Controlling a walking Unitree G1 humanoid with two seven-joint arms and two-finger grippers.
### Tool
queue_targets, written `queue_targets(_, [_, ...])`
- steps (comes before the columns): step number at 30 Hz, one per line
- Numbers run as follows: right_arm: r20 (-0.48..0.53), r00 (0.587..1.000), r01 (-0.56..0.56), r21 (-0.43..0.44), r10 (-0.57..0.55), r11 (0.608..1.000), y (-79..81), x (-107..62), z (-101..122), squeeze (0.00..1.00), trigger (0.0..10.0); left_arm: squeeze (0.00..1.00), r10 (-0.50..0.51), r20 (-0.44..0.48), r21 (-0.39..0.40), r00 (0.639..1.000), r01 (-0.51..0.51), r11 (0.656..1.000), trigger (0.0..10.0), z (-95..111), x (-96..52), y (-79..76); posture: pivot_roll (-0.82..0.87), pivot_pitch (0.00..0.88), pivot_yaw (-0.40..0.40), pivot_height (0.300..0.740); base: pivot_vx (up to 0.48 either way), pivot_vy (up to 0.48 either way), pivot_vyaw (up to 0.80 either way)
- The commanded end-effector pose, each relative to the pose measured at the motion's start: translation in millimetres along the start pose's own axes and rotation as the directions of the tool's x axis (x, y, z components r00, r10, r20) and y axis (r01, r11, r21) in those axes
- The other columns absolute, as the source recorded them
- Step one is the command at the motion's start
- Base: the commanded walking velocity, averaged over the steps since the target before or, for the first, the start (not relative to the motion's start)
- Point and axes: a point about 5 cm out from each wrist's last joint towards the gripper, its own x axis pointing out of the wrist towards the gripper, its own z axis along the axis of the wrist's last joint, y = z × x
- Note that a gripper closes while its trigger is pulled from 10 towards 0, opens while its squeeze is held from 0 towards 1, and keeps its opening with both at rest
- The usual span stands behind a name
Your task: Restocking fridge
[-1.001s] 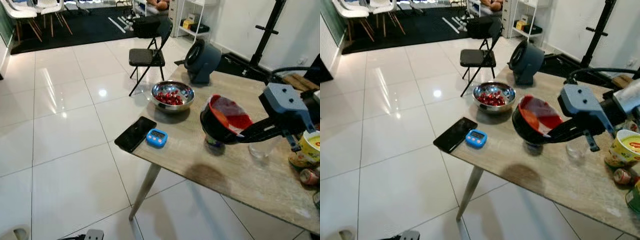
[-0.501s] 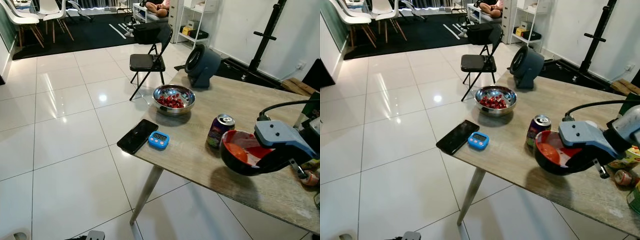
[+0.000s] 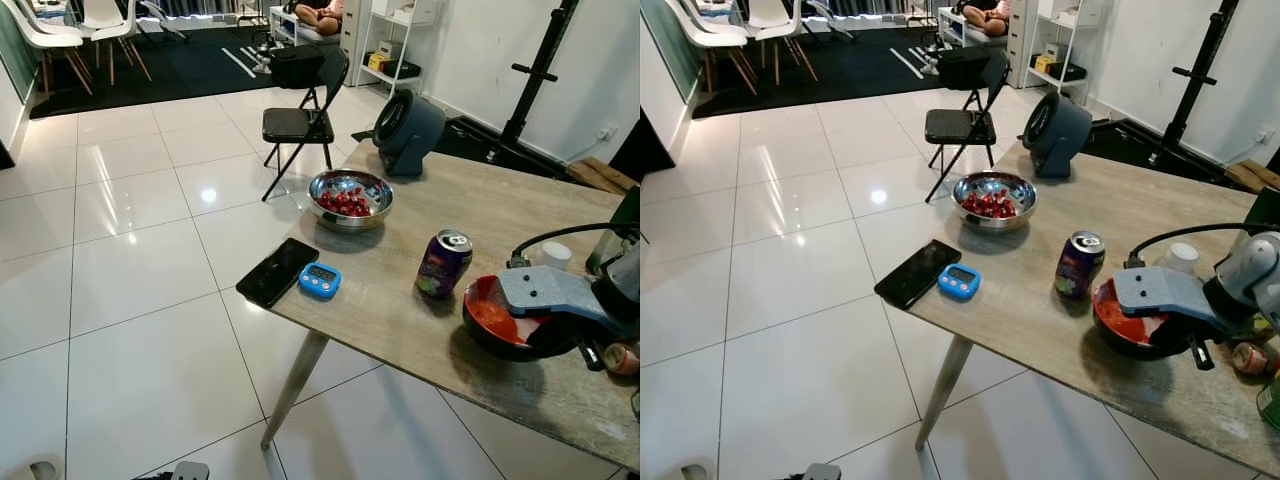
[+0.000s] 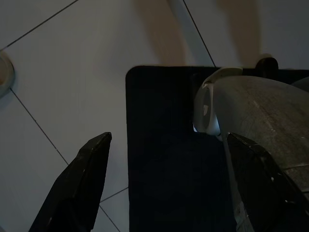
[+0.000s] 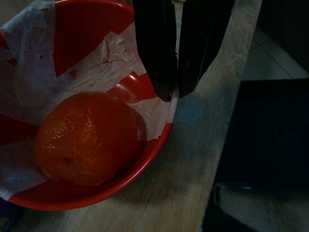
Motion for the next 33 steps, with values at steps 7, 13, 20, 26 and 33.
queue_targets(7, [0.019,1.0,0.01,-0.004,-0.01,1.0,0.8,7.4,5,0.88,10.0,0.0,-0.017,-0.034,-0.005,0.999,0.017,1.0,10.0,-10,-0.2,-5.9,-0.05,0.045,-0.02,0.74,0.0,0.0,0.0])
queue_targets(13, [0.038,0.999,0.024,-0.016,-0.023,1.0,-0.3,9.1,10,1.0,10.0,0.0,-0.018,-0.037,-0.005,0.999,0.017,1.0,10.0,-11,-0.5,-5.9,-0.05,0.046,-0.019,0.74,0.0,0.0,0.0])
queue_targets(20, [-0.022,0.998,0.053,-0.025,-0.054,0.998,-4.9,10.0,10,0.23,10.0,0.0,-0.017,-0.035,-0.007,0.999,0.016,1.0,10.0,-11,-0.3,-6.5,-0.05,0.043,-0.022,0.74,0.0,0.0,0.0])
queue_targets(26, [-0.101,0.994,0.051,-0.011,-0.052,0.999,-5.4,16.0,0,0.15,10.0,0.0,-0.013,-0.042,-0.01,0.999,0.013,1.0,10.0,-14,-1.4,-4.7,-0.05,0.045,-0.022,0.74,0.0,0.0,0.0])
queue_targets(33, [-0.154,0.988,0.025,-0.014,-0.027,1.0,-4.0,20.5,-7,0.0,10.0,0.0,-0.01,-0.052,-0.01,0.999,0.009,1.0,10.0,-19,-3.3,-1.2,-0.05,0.05,-0.026,0.74,0.0,0.0,0.0])
